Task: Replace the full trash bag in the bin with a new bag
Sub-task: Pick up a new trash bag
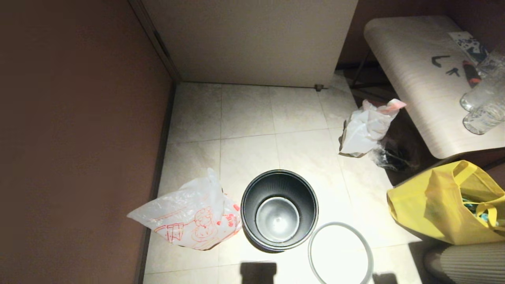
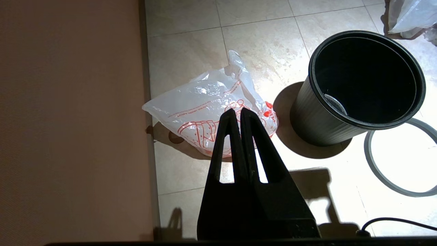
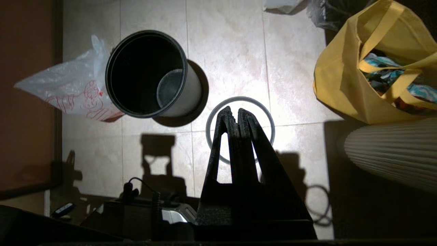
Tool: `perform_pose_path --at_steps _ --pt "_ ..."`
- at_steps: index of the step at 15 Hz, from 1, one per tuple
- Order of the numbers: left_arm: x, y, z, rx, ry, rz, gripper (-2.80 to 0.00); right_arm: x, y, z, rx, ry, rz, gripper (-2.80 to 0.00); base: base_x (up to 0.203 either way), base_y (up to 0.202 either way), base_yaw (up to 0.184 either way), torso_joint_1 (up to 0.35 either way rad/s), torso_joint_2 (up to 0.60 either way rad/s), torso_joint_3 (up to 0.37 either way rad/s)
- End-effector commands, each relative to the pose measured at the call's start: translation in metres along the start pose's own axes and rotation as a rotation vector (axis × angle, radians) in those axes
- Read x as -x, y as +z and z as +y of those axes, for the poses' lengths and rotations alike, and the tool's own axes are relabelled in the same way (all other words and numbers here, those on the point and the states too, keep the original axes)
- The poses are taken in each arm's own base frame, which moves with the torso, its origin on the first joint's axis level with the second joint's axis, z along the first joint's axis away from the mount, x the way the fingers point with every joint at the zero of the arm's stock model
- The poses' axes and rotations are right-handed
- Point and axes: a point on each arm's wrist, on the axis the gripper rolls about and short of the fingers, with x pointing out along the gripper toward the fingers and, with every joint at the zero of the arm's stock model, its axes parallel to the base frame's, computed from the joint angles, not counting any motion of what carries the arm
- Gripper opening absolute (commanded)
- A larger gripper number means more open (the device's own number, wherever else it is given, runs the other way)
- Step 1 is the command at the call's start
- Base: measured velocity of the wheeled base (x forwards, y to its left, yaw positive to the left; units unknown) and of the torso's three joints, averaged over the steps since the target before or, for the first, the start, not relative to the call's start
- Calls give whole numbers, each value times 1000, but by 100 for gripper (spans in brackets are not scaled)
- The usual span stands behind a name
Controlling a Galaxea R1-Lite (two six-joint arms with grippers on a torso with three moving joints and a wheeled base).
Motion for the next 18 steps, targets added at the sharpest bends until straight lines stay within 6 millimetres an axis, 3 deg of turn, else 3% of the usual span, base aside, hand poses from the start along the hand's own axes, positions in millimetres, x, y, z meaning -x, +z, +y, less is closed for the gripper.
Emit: perform_pose_path --at_steps 1,3,5,10,12,18 --pt "0 -1 0 -1 -1 4 -280 21 -15 -1 -10 -14 -80 -280 0 0 0 0 0 0" --pt "0 -1 0 1 -1 3 -280 30 -28 -1 -52 -44 -80 -280 0 0 0 0 0 0" --pt "0 -1 0 1 -1 4 -280 36 -24 5 -191 -108 -109 -280 0 0 0 0 0 0" --pt "0 -1 0 0 -1 4 -280 38 -73 7 18 -119 -117 -280 0 0 0 0 0 0" --pt "0 -1 0 1 -1 3 -280 24 -104 2 146 -104 -94 -280 0 0 0 0 0 0" --pt "0 -1 0 0 0 3 -280 -43 -152 -15 237 -103 -200 -280 0 0 0 0 0 0"
